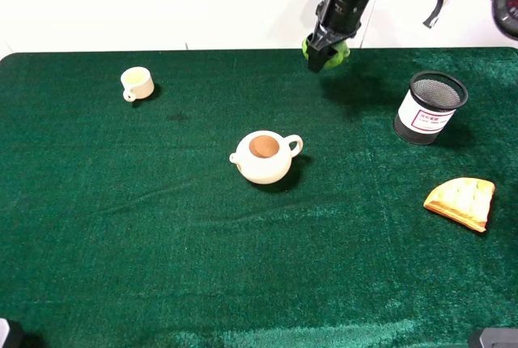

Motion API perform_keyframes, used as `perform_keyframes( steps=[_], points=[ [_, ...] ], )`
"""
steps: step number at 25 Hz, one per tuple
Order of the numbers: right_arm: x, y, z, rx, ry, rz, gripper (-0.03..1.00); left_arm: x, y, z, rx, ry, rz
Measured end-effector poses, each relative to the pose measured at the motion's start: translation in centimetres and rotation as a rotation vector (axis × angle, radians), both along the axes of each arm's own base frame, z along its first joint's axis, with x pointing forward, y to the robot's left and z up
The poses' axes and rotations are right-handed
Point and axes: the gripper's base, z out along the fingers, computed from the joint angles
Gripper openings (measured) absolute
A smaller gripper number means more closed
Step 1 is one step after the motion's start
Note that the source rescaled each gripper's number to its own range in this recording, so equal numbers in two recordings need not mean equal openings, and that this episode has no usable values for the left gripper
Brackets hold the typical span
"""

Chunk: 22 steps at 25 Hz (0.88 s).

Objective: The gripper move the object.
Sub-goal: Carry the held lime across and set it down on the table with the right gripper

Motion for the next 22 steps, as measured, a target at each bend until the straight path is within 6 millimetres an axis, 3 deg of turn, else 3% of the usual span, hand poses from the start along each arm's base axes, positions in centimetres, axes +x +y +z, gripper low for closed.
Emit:
perform_keyframes(
  steps=[9,22],
  points=[
    [0.1,-0.1,-3.9,-0.019,0.077,-0.039,0.0,0.0,0.0,0.0,0.0,0.0,0.0],
    [0.1,-0.1,-4.9,-0.027,0.091,-0.04,0.0,0.0,0.0,0.0,0.0,0.0,0.0]
  ],
)
